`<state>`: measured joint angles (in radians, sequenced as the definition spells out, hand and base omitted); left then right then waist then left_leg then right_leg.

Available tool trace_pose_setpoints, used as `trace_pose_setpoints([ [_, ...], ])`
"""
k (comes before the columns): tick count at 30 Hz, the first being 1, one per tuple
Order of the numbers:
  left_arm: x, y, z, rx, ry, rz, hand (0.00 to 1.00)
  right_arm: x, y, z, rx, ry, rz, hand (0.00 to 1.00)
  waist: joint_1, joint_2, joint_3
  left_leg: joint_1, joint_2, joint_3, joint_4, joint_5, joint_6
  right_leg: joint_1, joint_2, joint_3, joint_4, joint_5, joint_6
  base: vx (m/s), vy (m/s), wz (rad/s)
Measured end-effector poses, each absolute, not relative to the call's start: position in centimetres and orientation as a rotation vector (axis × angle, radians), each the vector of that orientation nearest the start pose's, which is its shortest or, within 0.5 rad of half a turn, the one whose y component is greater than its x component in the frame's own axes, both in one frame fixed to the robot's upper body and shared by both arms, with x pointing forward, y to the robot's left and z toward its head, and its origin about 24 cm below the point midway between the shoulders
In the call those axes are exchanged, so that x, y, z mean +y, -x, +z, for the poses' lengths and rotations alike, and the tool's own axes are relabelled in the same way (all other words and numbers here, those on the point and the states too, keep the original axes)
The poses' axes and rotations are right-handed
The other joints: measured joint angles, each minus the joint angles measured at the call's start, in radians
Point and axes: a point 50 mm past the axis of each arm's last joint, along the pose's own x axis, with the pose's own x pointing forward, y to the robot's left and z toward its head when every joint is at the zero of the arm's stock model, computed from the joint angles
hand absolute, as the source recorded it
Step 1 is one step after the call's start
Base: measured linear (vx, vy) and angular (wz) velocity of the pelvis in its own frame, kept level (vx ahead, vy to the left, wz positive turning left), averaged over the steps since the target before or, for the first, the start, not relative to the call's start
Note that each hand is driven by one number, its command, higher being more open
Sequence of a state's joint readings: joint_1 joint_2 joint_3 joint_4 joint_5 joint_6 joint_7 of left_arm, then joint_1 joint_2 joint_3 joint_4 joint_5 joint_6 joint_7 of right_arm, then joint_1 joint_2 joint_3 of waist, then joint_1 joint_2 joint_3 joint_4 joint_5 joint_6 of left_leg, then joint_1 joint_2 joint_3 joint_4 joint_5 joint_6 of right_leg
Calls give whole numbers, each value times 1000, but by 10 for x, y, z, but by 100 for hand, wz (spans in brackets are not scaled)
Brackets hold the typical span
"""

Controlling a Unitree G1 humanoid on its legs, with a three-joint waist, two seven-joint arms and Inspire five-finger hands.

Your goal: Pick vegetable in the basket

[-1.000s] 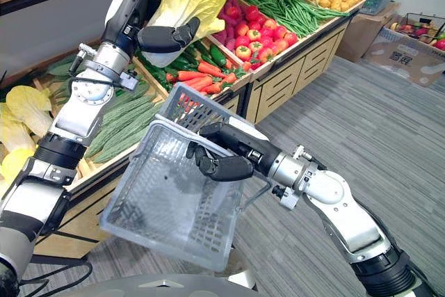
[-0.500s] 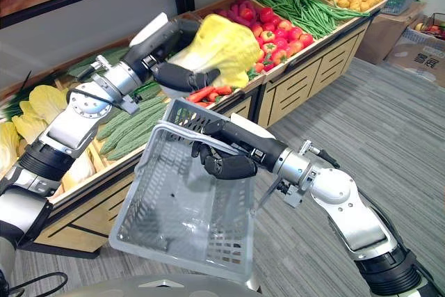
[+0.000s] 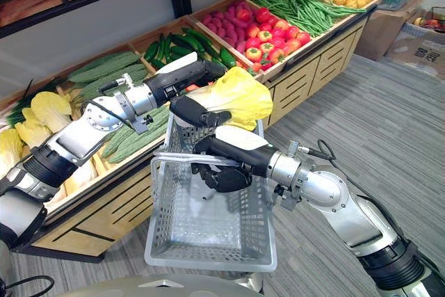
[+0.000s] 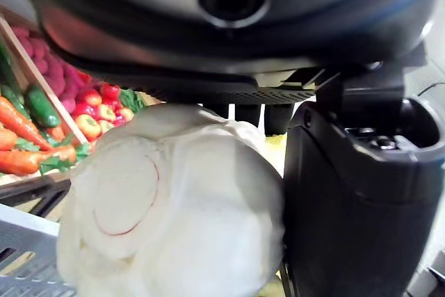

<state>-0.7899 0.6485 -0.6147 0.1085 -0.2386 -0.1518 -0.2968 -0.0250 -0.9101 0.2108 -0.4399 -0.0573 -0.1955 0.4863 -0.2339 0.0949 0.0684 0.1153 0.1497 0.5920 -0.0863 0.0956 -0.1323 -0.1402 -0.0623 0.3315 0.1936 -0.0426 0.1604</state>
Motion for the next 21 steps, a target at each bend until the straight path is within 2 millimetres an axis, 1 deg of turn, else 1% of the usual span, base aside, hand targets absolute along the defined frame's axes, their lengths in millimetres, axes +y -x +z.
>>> trace_pose_setpoints([
  [2, 89, -322, 194, -477, -684, -853, 0, -166, -215, 141, -322, 1016, 911, 0, -7, 0, 1, 5, 0, 16, 0, -2, -1, -3, 4, 15, -1, 2, 3, 10, 0, -30],
  [7, 89, -322, 193, -470, -657, -859, 0, -163, -211, 143, -356, 1040, 914, 0, -21, -1, 7, 40, 1, 107, 2, -28, -10, -24, 33, 99, 11, 4, 5, 44, 9, -53],
  [9, 89, -322, 193, -469, -656, -860, 0, -161, -210, 144, -370, 1059, 917, 0, -30, -2, 11, 34, 9, 135, 41, -49, -14, -33, 38, 128, 13, 4, 6, 54, 8, -44],
  [11, 88, -321, 191, -464, -660, -869, 0, -161, -207, 147, -380, 1084, 929, 0, -43, -1, 30, 32, 27, 167, 101, -92, -22, -33, 45, 160, 14, 7, 8, 62, 1, -41],
  [12, 87, -321, 191, -463, -664, -876, 0, -161, -207, 146, -380, 1093, 931, 0, -44, 0, 34, 32, 34, 174, 113, -100, -22, -33, 48, 167, 13, 7, 7, 81, 1, -37],
  [13, 82, -322, 192, -462, -685, -897, 0, -163, -205, 143, -370, 1106, 928, 0, -47, 1, 42, 26, 43, 184, 149, -125, -26, -33, 51, 175, 13, 8, 7, 58, -1, -24],
  [17, 75, -321, 198, -480, -719, -932, 0, -165, -202, 138, -349, 1128, 934, 0, -49, 6, 62, 9, 64, 193, 213, -168, -27, -36, 51, 189, 12, 7, 9, 56, 2, -11],
  [20, 75, -321, 196, -473, -732, -941, 0, -165, -202, 138, -348, 1133, 936, 0, -49, 9, 66, -6, 76, 197, 259, -199, -29, -38, 51, 196, 13, 3, 13, 44, 15, -8],
  [21, 76, -321, 195, -465, -743, -947, 0, -165, -202, 138, -348, 1133, 937, 0, -49, 10, 67, -12, 87, 198, 277, -211, -27, -38, 50, 197, 13, 2, 15, 53, 19, -4],
])
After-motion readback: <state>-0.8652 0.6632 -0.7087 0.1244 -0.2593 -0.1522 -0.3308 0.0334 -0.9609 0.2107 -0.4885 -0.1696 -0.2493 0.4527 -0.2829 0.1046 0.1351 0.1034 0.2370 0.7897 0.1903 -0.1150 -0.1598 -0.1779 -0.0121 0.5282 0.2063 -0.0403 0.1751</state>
